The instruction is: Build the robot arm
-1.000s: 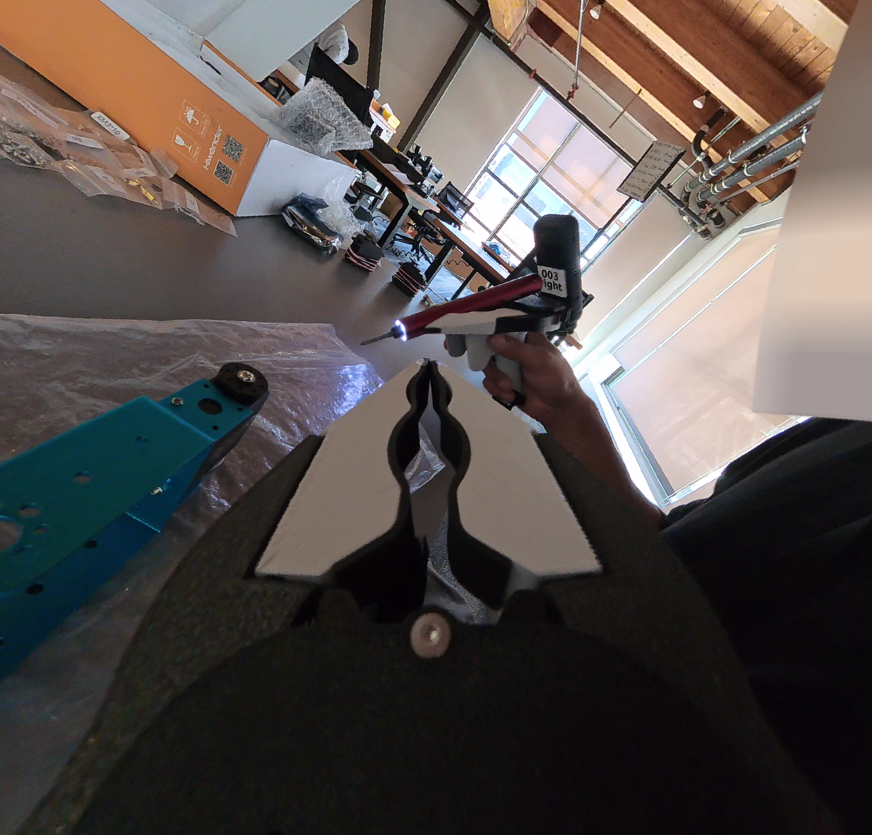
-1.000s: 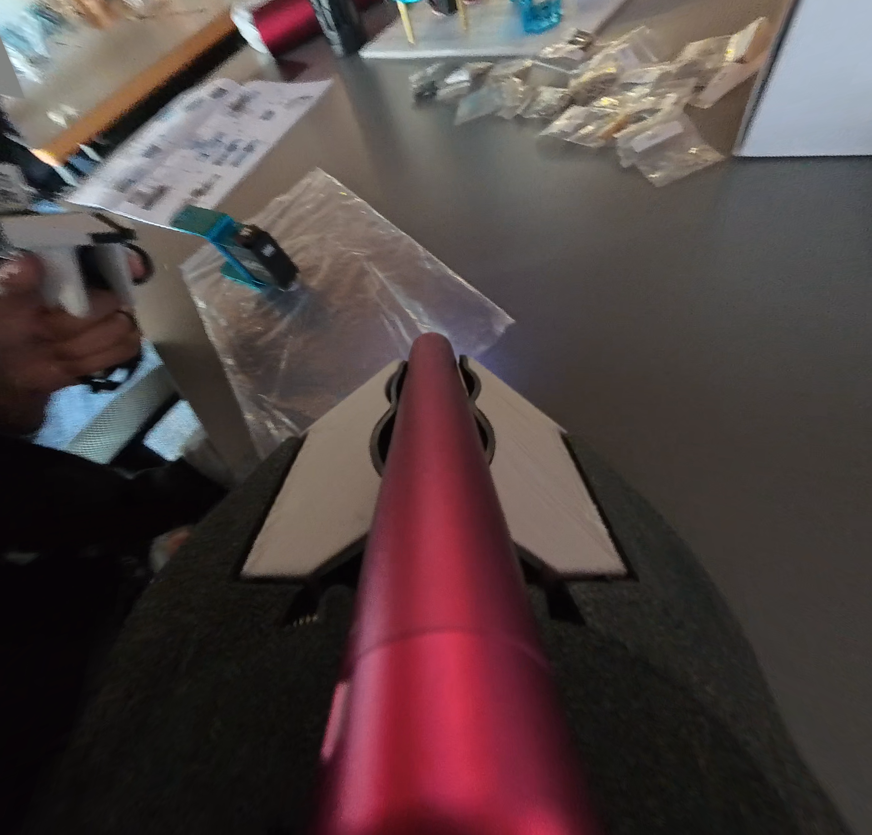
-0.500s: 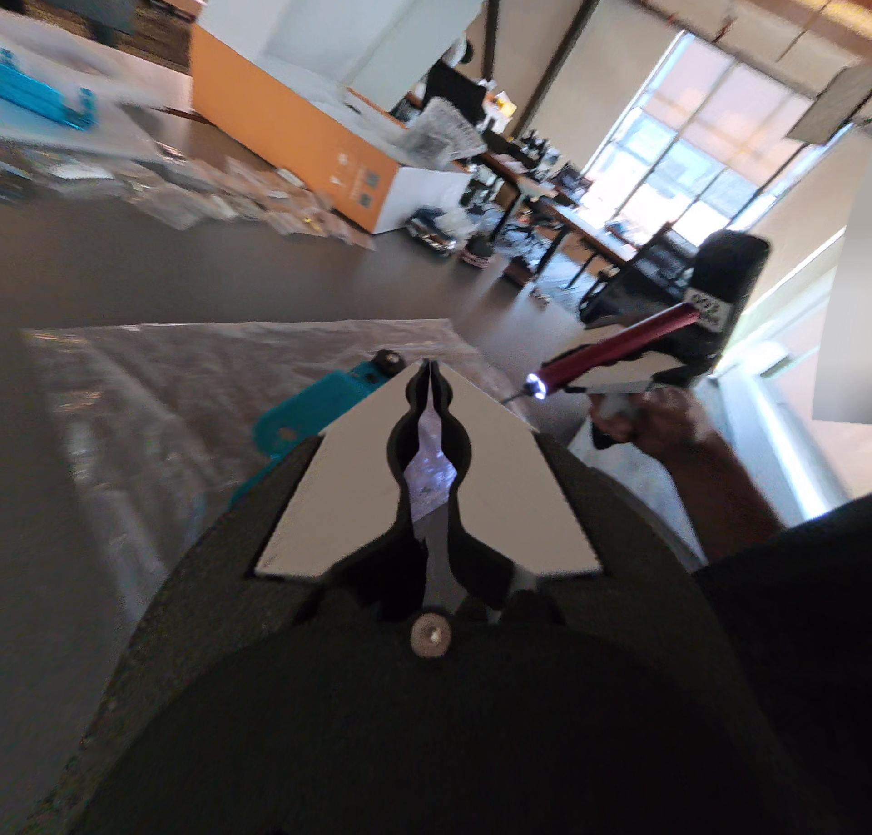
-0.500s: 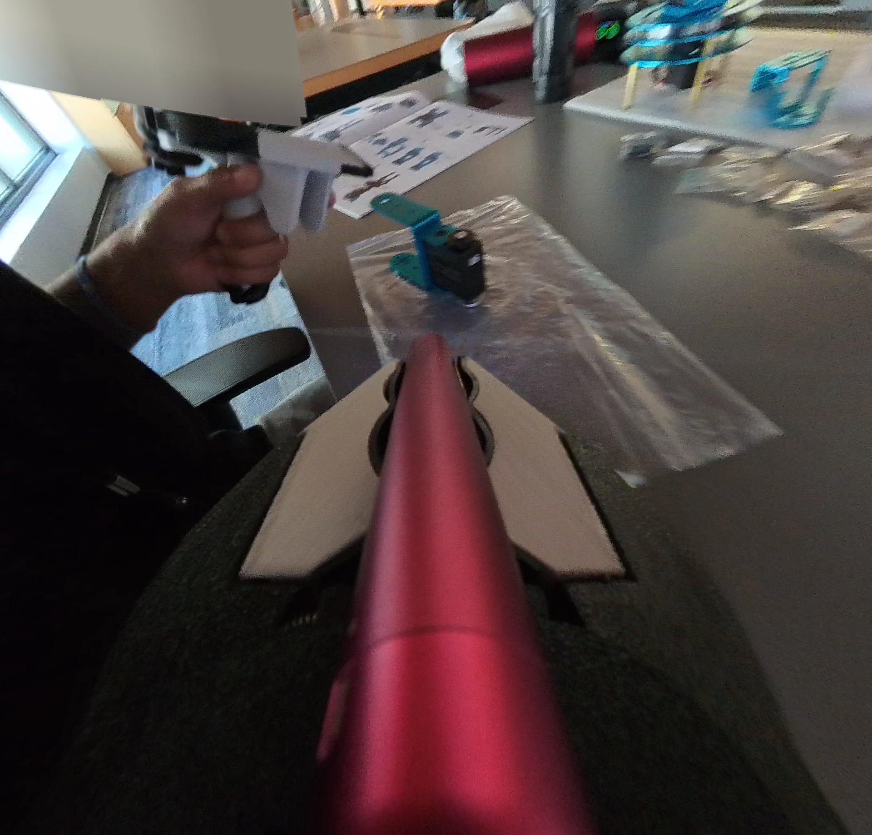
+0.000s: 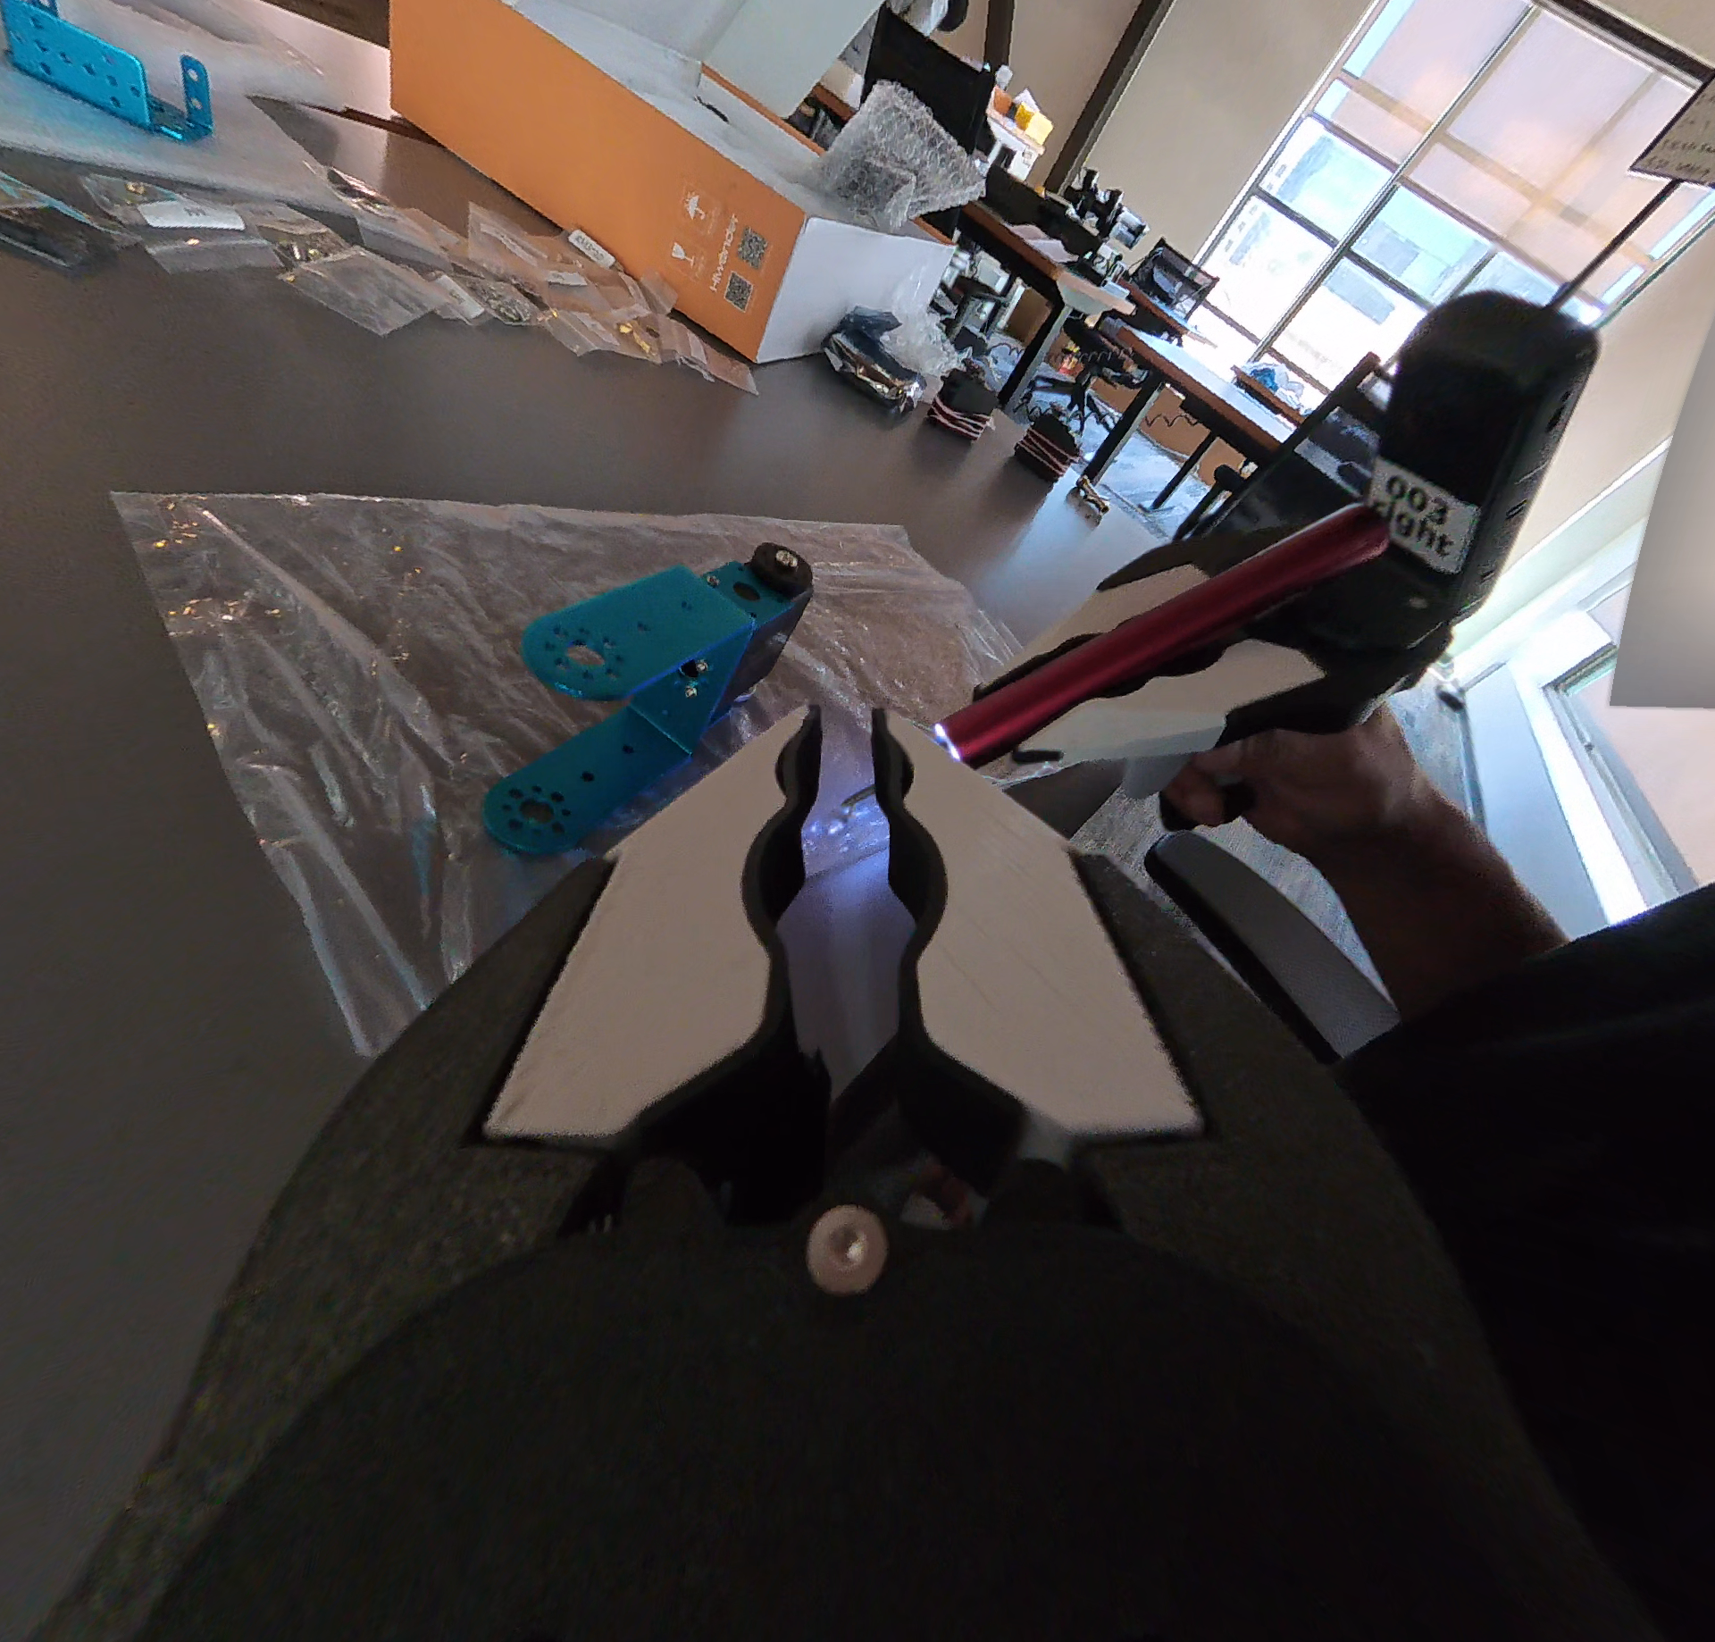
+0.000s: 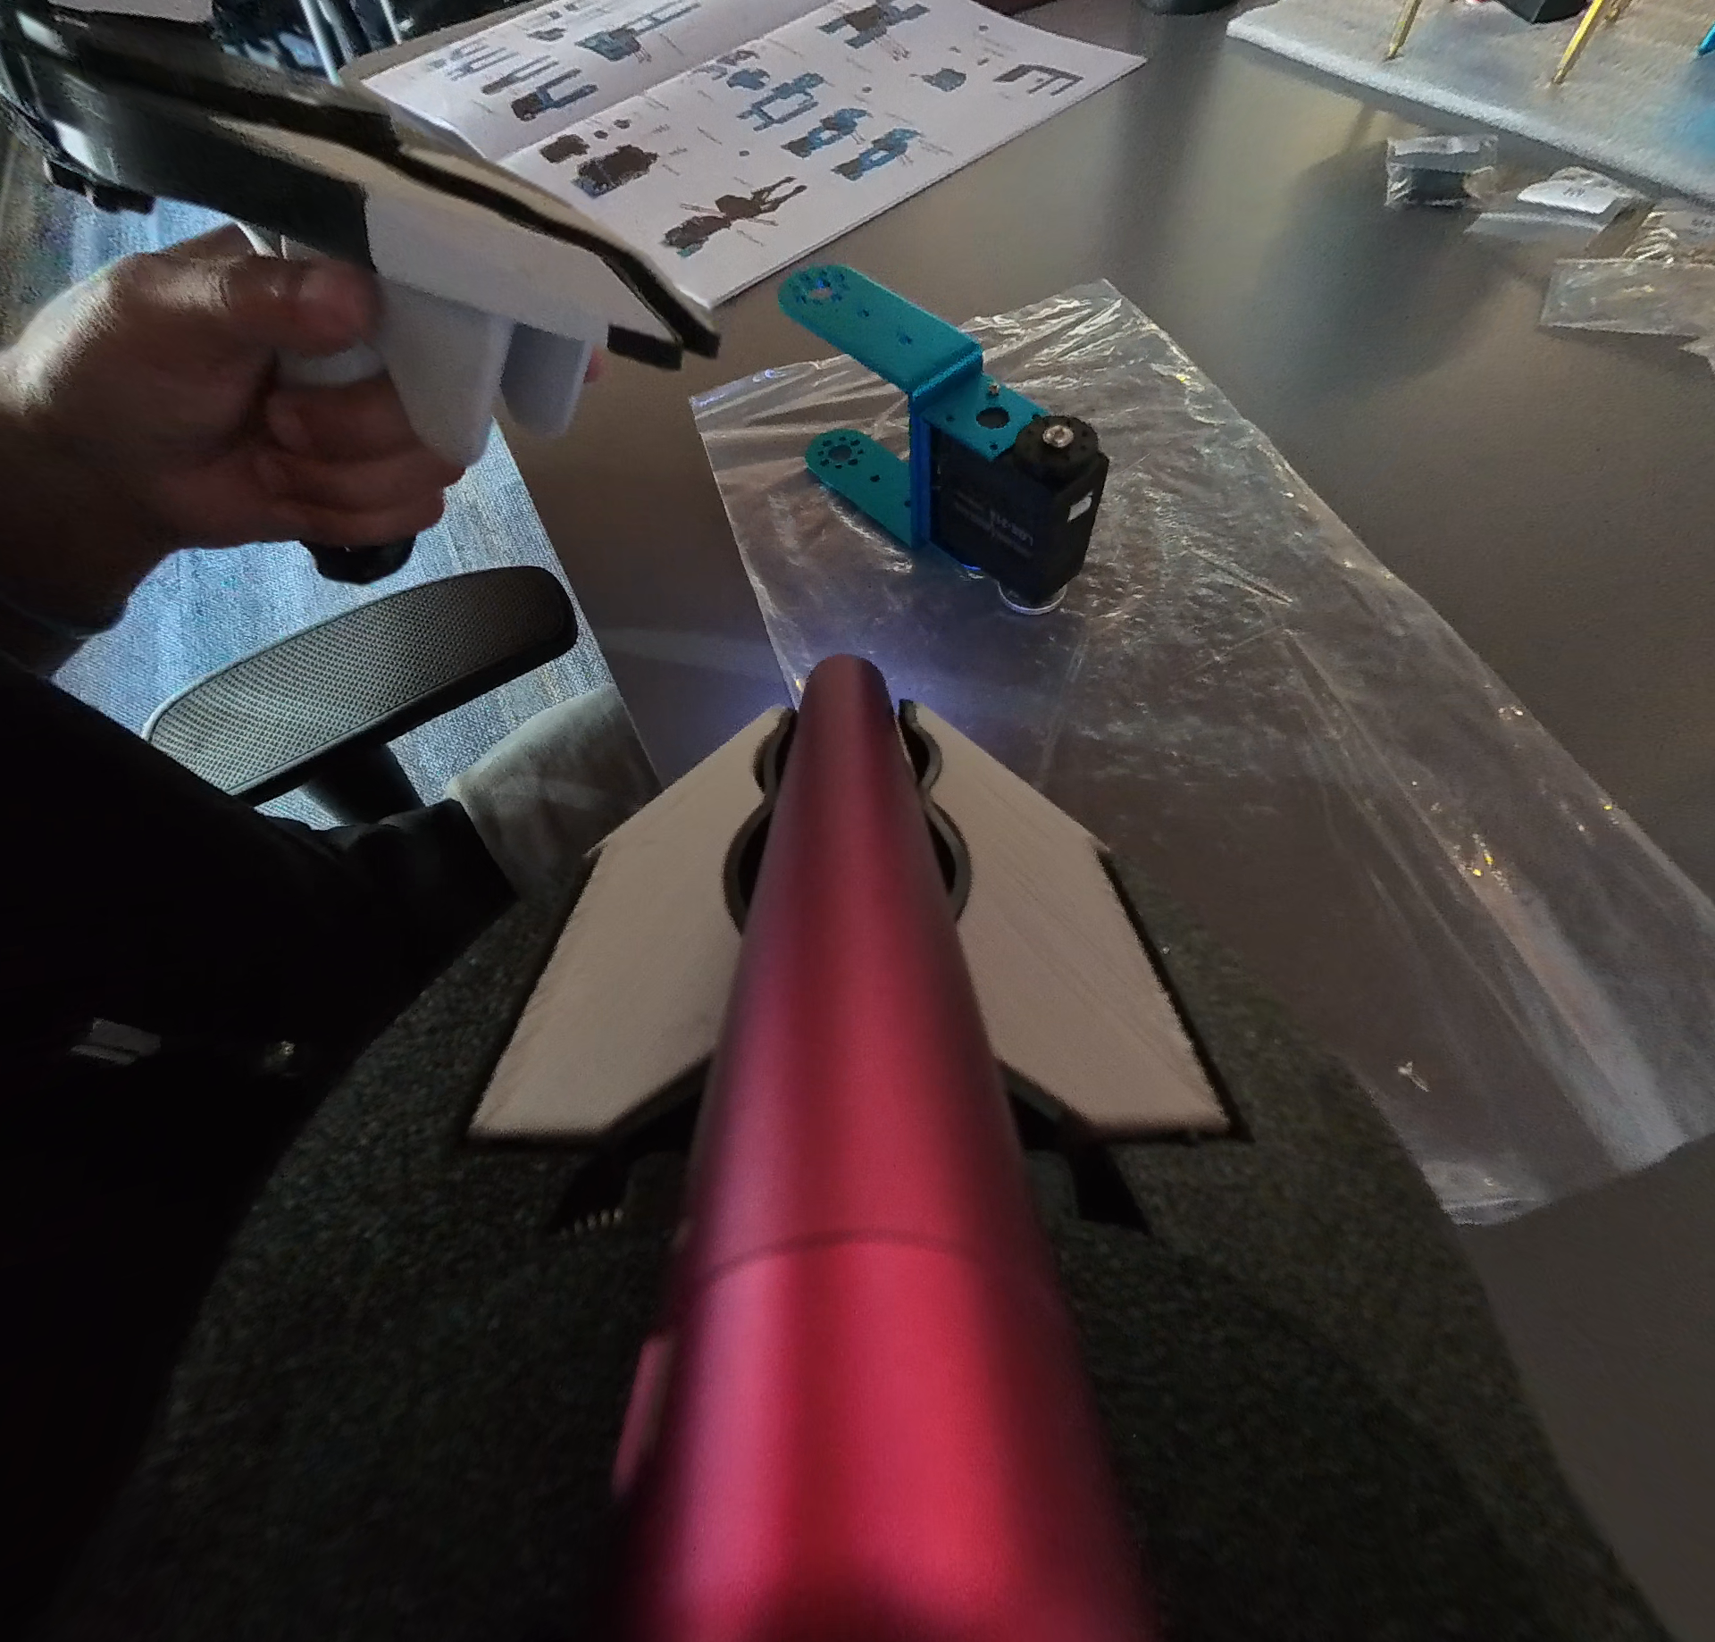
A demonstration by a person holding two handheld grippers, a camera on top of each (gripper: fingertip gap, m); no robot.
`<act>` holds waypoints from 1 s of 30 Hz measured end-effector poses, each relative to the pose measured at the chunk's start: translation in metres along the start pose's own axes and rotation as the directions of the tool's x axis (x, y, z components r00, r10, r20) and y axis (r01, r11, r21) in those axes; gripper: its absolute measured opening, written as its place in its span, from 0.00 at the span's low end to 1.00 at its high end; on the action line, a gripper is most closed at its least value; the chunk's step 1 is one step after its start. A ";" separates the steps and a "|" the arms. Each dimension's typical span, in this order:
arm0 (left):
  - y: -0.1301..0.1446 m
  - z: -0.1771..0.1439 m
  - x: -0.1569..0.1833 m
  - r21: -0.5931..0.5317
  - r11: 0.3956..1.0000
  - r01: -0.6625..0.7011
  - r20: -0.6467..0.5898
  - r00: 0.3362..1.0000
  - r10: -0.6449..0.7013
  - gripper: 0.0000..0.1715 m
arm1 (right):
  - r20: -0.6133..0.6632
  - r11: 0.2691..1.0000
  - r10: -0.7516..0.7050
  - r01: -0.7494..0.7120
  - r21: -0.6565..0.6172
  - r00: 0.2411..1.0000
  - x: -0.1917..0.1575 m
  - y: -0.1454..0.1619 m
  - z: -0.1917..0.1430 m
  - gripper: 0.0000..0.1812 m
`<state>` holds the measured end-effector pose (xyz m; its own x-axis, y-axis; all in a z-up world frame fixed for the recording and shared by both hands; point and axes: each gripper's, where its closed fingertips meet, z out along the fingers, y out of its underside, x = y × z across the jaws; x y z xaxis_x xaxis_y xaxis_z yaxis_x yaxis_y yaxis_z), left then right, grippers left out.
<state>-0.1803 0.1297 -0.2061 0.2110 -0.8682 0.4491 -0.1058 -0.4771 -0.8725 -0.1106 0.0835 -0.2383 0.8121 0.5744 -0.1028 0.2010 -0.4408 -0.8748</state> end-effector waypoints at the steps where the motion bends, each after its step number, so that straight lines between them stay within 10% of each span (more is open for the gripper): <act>1: 0.002 -0.001 -0.001 -0.005 1.000 -0.004 0.008 1.000 0.004 0.05 | 0.000 1.000 0.002 -0.002 0.001 1.000 0.000 -0.001 -0.001 0.13; 10: 0.017 0.010 0.006 -0.077 0.994 -0.077 0.010 0.997 0.078 0.09 | 0.070 0.983 0.129 -0.137 0.121 0.989 0.000 -0.026 -0.008 0.13; 19: 0.026 0.037 0.011 -0.205 0.870 -0.448 0.119 0.871 0.476 0.14 | 0.207 0.927 0.270 -0.312 0.208 0.940 0.001 -0.042 -0.020 0.12; 30: 0.016 0.043 0.023 -0.125 0.920 -0.372 0.059 0.923 0.381 0.05 | 0.199 0.939 0.234 -0.275 0.207 0.952 -0.003 -0.040 -0.023 0.12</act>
<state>-0.1354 0.1076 -0.2182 0.2112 -0.9749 0.0706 -0.2971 -0.1328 -0.9456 -0.1086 0.0832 -0.1919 0.7105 0.5809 -0.3971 -0.1476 -0.4288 -0.8912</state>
